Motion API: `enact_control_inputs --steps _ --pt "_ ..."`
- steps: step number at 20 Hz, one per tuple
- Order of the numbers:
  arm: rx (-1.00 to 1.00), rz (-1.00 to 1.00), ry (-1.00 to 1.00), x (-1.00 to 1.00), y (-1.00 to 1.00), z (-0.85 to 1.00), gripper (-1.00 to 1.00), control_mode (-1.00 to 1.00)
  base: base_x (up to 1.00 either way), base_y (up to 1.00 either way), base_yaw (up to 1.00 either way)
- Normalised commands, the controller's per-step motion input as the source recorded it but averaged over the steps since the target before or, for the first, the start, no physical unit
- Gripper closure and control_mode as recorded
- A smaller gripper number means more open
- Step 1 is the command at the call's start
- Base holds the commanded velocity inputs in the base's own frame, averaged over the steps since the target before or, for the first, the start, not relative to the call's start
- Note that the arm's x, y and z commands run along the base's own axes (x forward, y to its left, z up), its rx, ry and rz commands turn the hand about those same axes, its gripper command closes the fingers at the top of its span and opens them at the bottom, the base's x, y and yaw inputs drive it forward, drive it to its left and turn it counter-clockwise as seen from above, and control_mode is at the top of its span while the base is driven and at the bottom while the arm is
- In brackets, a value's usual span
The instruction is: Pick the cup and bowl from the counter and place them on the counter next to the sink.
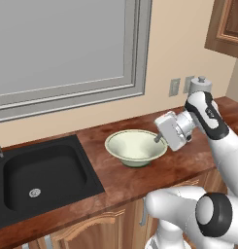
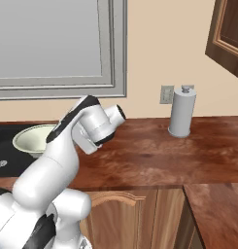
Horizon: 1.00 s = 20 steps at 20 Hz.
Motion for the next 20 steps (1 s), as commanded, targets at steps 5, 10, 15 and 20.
enact_control_inputs --steps 5,10,15,20 --pt "0.00 0.00 0.05 0.45 0.00 0.00 1.00 -1.00 0.00 0.00 0.00" --pt "0.00 0.11 0.06 0.28 0.03 0.00 1.00 -1.00 0.00 0.00 0.00" --pt "0.00 0.15 0.00 0.88 0.00 -0.37 1.00 -1.00 0.00 0.00 0.00" --pt "0.00 0.03 -0.05 0.79 0.09 -0.44 1.00 -1.00 0.00 0.00 0.00"
